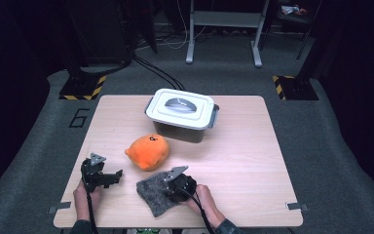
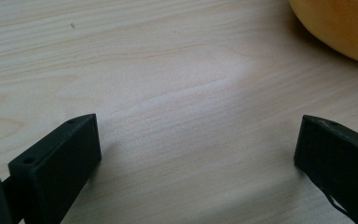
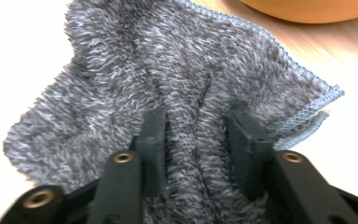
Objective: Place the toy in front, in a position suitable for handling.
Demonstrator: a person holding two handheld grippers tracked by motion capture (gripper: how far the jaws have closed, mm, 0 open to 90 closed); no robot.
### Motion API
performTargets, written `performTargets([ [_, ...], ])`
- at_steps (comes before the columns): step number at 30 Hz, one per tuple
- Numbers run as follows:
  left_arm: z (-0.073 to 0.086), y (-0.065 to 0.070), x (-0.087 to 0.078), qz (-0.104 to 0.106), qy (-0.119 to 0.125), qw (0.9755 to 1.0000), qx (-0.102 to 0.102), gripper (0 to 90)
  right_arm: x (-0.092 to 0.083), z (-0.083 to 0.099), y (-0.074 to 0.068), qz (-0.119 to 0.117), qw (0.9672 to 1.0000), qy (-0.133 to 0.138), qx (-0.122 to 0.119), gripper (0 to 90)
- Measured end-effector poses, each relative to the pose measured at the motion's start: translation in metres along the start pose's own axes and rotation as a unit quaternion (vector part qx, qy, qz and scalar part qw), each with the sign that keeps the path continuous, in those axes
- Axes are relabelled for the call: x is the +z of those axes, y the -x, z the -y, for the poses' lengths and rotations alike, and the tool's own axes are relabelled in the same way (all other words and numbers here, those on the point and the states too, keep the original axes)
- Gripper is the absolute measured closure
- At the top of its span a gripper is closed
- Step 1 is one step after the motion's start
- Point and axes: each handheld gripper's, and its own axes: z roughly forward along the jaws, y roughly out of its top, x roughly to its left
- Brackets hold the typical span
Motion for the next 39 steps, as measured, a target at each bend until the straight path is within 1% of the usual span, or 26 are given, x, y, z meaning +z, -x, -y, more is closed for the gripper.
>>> performTargets([
  [1, 0.0, 0.0, 0.0, 0.0, 0.0, 1.0, 0.0, 0.2, 0.0, 0.0, 0.0, -0.001, 1.0, 0.0, 0.001, 65.3],
  [2, 0.0, 0.0, 0.0, 0.0, 0.0, 1.0, 0.0, 0.2, -0.001, 0.002, 0.001, -0.005, 1.0, 0.006, 0.0, 68.9],
  [4, 0.0, 0.0, 0.0, 0.0, 0.0, 1.0, 0.0, 0.2, -0.001, 0.002, 0.001, -0.006, 1.0, 0.006, 0.001, 70.0],
  [5, 0.0, 0.0, 0.0, 0.0, 0.0, 1.0, 0.0, 0.2, -0.003, 0.004, 0.001, -0.011, 0.9999, 0.004, 0.005, 71.8],
  [7, 0.0, 0.0, 0.0, 0.0, 0.0, 1.0, 0.0, 0.2, -0.005, 0.005, 0.002, -0.017, 0.9998, 0.006, 0.006, 72.5],
  [9, 0.0, 0.0, 0.0, 0.0, 0.0, 1.0, 0.0, 0.1, -0.006, 0.006, 0.004, -0.021, 0.9997, 0.009, 0.002, 72.8],
  [10, 0.0, 0.0, 0.0, 0.0, 0.0, 1.0, 0.0, 0.2, -0.01, 0.007, 0.003, -0.025, 0.9996, 0.01, 0.006, 72.9],
  [11, 0.0, 0.0, 0.0, 0.0, 0.0, 1.0, 0.0, 0.2, -0.013, 0.009, 0.004, -0.026, 0.9996, 0.011, 0.006, 72.9],
  [12, 0.0, 0.0, 0.0, 0.0, 0.0, 1.0, 0.0, 0.2, -0.015, 0.01, 0.004, -0.023, 0.9996, 0.016, 0.0, 72.9],
  [13, 0.0, 0.0, 0.0, 0.0, 0.0, 1.0, 0.0, 0.1, -0.015, 0.01, 0.004, -0.023, 0.9996, 0.016, 0.0, 72.9],
  [14, 0.0, 0.0, 0.0, 0.0, 0.0, 1.0, 0.0, 0.2, -0.022, 0.012, 0.005, -0.022, 0.9996, 0.02, -0.002, 72.8],
  [16, 0.0, 0.0, 0.0, 0.0, 0.0, 1.0, 0.0, 0.2, -0.028, 0.015, 0.006, -0.017, 0.9995, 0.025, 0.006, 72.8],
  [18, 0.0, 0.0, 0.0, 0.0, 0.0, 1.0, 0.0, 0.2, -0.035, 0.018, 0.009, -0.011, 0.9993, 0.033, 0.011, 72.8],
  [21, 0.0, 0.0, 0.0, 0.0, 0.0, 1.0, 0.0, 0.2, -0.04, 0.021, 0.011, -0.006, 0.9992, 0.036, 0.015, 72.7],
  [22, 0.0, 0.0, 0.0, 0.0, 0.0, 1.0, 0.0, 0.2, -0.046, 0.024, 0.013, 0.001, 0.9988, 0.04, 0.027, 72.7],
  [24, 0.0, 0.0, 0.0, 0.0, 0.0, 1.0, 0.0, 0.2, -0.049, 0.025, 0.014, 0.002, 0.9988, 0.042, 0.025, 72.7],
  [26, 0.0, 0.0, 0.0, 0.0, 0.0, 1.0, 0.0, 0.2, -0.057, 0.03, 0.016, 0.011, 0.9981, 0.05, 0.033, 72.8],
  [27, 0.0, 0.0, 0.0, 0.0, 0.0, 1.0, 0.0, 0.2, -0.057, 0.03, 0.016, 0.011, 0.9981, 0.05, 0.033, 72.8],
  [29, 0.0, 0.0, 0.0, 0.0, 0.0, 1.0, 0.0, 0.2, -0.063, 0.034, 0.018, 0.022, 0.9973, 0.054, 0.044, 72.8],
  [31, 0.0, 0.0, 0.0, 0.0, 0.0, 1.0, 0.0, 0.2, -0.065, 0.036, 0.02, 0.021, 0.997, 0.057, 0.047, 72.8],
  [33, 0.0, 0.0, 0.0, 0.0, 0.0, 1.0, 0.0, 0.2, -0.071, 0.04, 0.023, 0.028, 0.9963, 0.062, 0.052, 72.8],
  [34, 0.0, 0.0, 0.0, 0.0, 0.0, 1.0, 0.0, 0.2, -0.071, 0.04, 0.023, 0.028, 0.9963, 0.062, 0.052, 72.8],
  [35, 0.0, 0.0, 0.0, 0.0, 0.0, 1.0, 0.0, 0.2, -0.074, 0.043, 0.024, 0.034, 0.9957, 0.064, 0.057, 72.8],
  [36, 0.0, 0.0, 0.0, 0.0, 0.0, 1.0, 0.0, 0.2, -0.074, 0.043, 0.024, 0.034, 0.9957, 0.064, 0.057, 72.8],
  [37, 0.0, 0.0, 0.0, 0.0, 0.0, 1.0, 0.0, 0.2, -0.076, 0.044, 0.025, 0.036, 0.9955, 0.062, 0.062, 72.8],
  [39, 0.0, 0.0, 0.0, 0.0, 0.0, 1.0, 0.0, 0.2, -0.08, 0.047, 0.026, 0.039, 0.9949, 0.067, 0.063, 72.9],
])
